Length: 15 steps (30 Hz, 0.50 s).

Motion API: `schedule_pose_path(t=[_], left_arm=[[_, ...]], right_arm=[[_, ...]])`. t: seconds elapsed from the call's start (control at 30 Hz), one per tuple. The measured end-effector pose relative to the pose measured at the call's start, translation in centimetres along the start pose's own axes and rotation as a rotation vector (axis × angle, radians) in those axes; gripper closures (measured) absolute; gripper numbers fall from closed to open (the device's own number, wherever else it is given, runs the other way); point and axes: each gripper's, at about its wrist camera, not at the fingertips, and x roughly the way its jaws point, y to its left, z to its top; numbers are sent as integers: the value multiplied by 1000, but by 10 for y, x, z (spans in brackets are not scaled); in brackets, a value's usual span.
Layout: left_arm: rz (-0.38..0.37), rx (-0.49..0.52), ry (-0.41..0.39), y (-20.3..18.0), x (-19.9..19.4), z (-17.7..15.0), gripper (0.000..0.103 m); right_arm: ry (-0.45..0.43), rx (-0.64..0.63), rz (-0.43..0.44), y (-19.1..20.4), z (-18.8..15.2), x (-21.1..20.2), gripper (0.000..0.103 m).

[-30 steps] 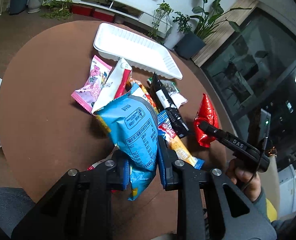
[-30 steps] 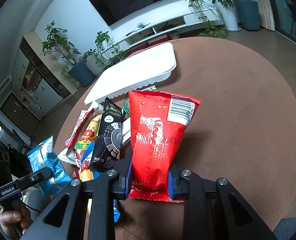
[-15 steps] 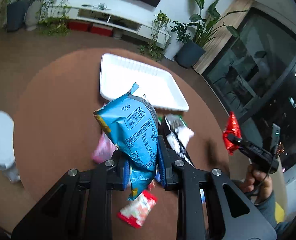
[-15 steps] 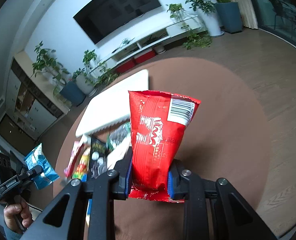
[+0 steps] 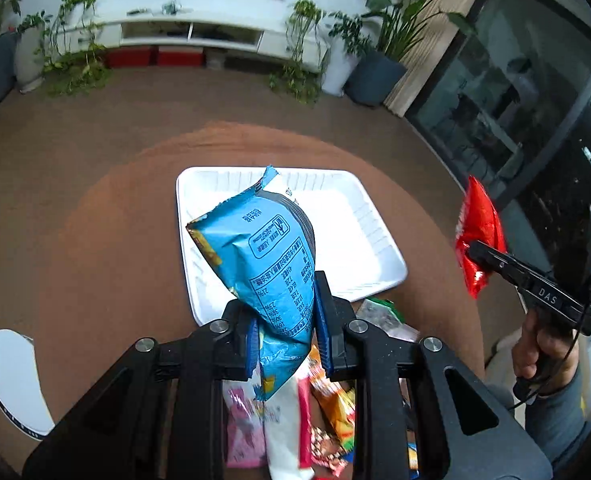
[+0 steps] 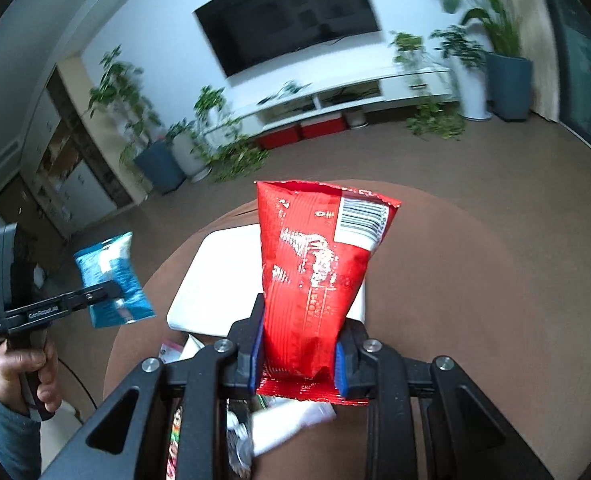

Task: Organize snacks
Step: 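Lift the blue bag with the left tool while the right tool lifts the red bag toward the tray, then lower the blue bag into the tray and open the left tool while the right tool releases the red bag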

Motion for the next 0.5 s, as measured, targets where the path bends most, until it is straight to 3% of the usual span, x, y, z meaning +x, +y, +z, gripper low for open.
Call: schedule_pose_path(t=[0.2, 0.5], left_arm=[[1, -3, 96, 9, 46, 13, 82], [19, 8, 188, 18, 111, 22, 82]], right_arm=[[102, -32, -15, 8, 20, 63, 74], [210, -54, -66, 4, 26, 120, 74]])
